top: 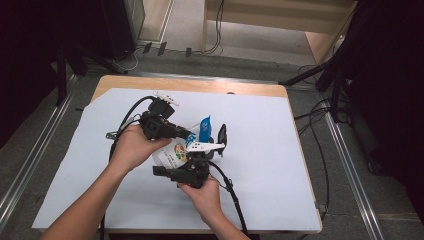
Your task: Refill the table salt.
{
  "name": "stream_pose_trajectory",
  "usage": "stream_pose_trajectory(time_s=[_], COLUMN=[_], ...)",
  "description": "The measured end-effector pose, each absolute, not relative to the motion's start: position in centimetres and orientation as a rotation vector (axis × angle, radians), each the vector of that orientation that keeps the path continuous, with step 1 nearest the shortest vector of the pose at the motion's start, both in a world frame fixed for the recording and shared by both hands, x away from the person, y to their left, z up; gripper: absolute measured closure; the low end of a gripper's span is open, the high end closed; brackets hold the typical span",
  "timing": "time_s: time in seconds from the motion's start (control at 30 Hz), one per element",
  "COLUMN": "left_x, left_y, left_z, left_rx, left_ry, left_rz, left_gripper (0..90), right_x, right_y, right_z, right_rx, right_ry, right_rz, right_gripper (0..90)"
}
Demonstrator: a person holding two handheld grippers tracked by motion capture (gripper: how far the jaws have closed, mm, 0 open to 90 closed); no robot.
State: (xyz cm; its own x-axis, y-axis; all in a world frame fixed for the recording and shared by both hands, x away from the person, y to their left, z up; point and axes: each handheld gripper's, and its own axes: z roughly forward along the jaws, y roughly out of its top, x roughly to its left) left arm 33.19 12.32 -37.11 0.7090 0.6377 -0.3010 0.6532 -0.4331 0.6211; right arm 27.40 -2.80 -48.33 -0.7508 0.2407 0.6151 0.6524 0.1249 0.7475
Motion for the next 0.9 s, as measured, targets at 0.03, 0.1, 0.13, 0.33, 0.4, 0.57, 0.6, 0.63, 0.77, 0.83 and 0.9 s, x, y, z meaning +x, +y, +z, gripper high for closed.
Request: stream_pose_trajectory(time_s=[0.03,0.1,0.13,0.33,0.4,0.57,0.6,0.63,0.77,0.83,0.9], left_x=[33.19,33.22,33.21,33.06,32.93,32.87,32.86,32.86,32.9,32.89,32.9], left_y=[12.31,12.29,12.27,12.28,12.26,12.24,12.25,12.26,12.35,12.32,12.32], left_z=[-37.11,-37.16,-37.17,-37.12,-37.06,-37.05,-37.05,-37.04,-37.03,-37.06,-37.1], left_rx=[2.171,2.175,2.176,2.177,2.178,2.178,2.178,2.178,2.178,2.181,2.184], left_ry=[0.978,0.976,0.976,0.974,0.974,0.975,0.976,0.978,0.982,0.984,0.984], left_rz=[-0.023,-0.018,-0.015,0.001,0.015,0.019,0.025,0.024,0.027,0.033,0.031], left_gripper=[87.8,89.2,89.5,90.0,90.0,90.0,90.0,90.0,90.0,90.0,90.0], right_x=[27.4,27.43,27.42,27.41,27.41,27.32,27.29,27.28,27.2,27.19,27.15], right_y=[-2.78,-2.78,-2.79,-2.71,-2.68,-2.61,-2.6,-2.61,-2.61,-2.61,-2.65], right_z=[-48.34,-48.37,-48.36,-48.44,-48.46,-48.54,-48.53,-48.52,-48.54,-48.54,-48.52], right_rx=[-0.866,-0.866,-0.868,-0.868,-0.872,-0.875,-0.876,-0.876,-0.877,-0.879,-0.882], right_ry=[-2.065,-2.067,-2.07,-2.089,-2.096,-2.116,-2.117,-2.117,-2.129,-2.132,-2.132], right_rz=[-1.664,-1.661,-1.657,-1.651,-1.65,-1.641,-1.64,-1.642,-1.647,-1.646,-1.646], right_gripper=[68.6,68.6,68.6,67.9,67.3,65.5,65.0,64.7,61.6,61.6,64.0])
